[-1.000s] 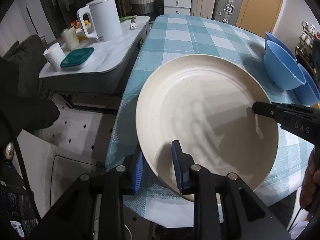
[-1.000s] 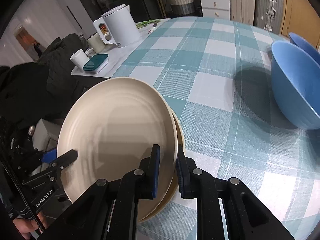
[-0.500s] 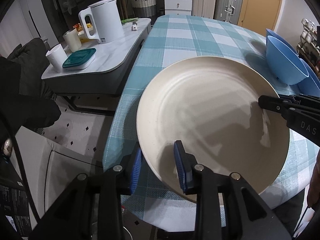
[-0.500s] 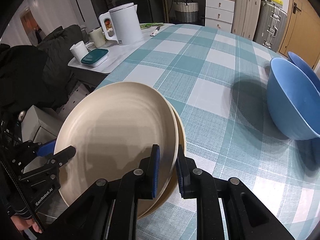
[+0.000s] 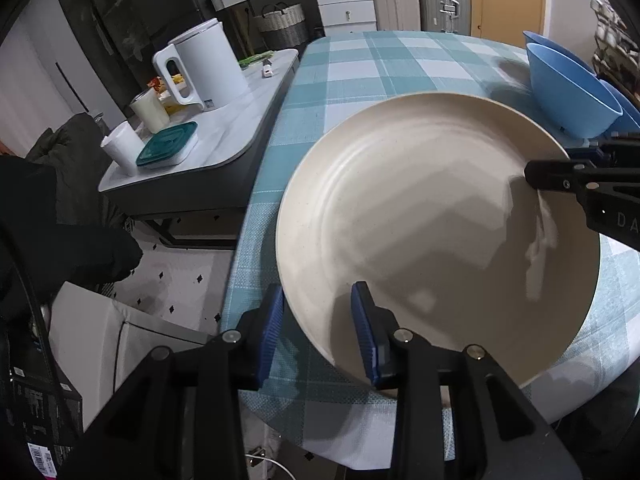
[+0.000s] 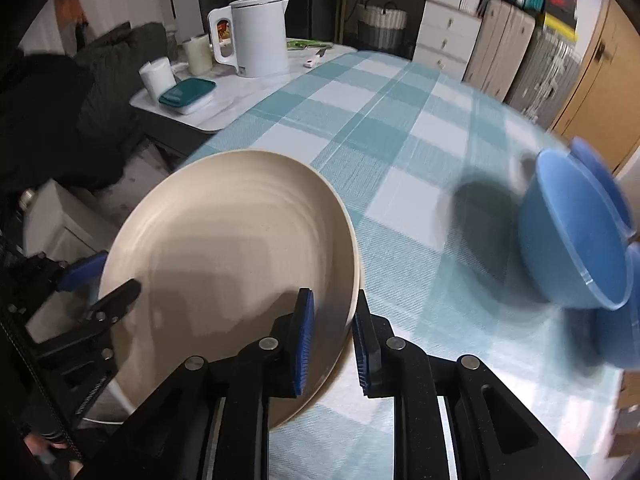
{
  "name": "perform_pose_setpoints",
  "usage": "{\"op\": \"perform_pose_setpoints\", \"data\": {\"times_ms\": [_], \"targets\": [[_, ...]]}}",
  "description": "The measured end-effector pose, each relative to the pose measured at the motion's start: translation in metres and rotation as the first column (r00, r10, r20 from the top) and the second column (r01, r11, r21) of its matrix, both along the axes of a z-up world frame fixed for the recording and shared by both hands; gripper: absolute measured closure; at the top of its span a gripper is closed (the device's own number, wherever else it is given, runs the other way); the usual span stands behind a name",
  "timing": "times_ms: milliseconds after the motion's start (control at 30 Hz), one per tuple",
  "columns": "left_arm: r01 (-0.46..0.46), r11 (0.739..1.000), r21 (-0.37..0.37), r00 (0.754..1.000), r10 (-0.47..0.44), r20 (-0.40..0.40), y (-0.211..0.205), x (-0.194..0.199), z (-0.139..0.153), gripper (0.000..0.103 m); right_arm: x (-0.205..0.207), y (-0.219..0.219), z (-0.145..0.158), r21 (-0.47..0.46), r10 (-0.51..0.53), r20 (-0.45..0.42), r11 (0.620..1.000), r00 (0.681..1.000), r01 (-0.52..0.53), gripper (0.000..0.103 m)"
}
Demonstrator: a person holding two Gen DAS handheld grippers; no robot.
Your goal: Organize plates and bowls
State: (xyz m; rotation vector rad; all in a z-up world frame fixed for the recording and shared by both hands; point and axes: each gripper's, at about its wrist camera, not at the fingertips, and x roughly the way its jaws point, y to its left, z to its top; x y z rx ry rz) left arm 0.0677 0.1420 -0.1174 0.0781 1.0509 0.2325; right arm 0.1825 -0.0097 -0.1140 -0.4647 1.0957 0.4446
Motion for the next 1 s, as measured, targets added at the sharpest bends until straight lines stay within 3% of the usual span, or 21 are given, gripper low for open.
{"op": "perform_pose_setpoints", "data": {"times_ms": [133, 333, 800, 1000], "targets": [[0.008, 1.000, 0.027, 1.000, -0.008, -0.010, -0.006, 0.000, -0.005, 0.065, -0.001, -0.003, -0.003, -0.009, 0.017, 0.000, 1.000, 1.000, -0.017, 0.083], [-0.002, 1.000, -0.010, 1.000, 0.002, -0.012, -0.003, -0.001, -0.004, 0.065, 0.000, -0.004, -0.005, -0.012, 0.010, -0.027, 1.000, 1.000, -0.011, 0.083], [-0.018, 0.999, -0.040, 1.000, 0.018, -0.003, 0.005, -0.005, 0.004, 0.064, 0.018, -0.026, -0.024, 0.166, -0.050, -0.237, 0.982, 0.970, 0.091, 0.082], [-0.045, 0.997, -0.062, 0.998, 0.047, 0.032, 0.011, -0.009, 0.016, 0.064, 0.013, -0.037, -0.005, 0.206, -0.058, -0.170, 0.974, 0.984, 0.093, 0.082]]}}
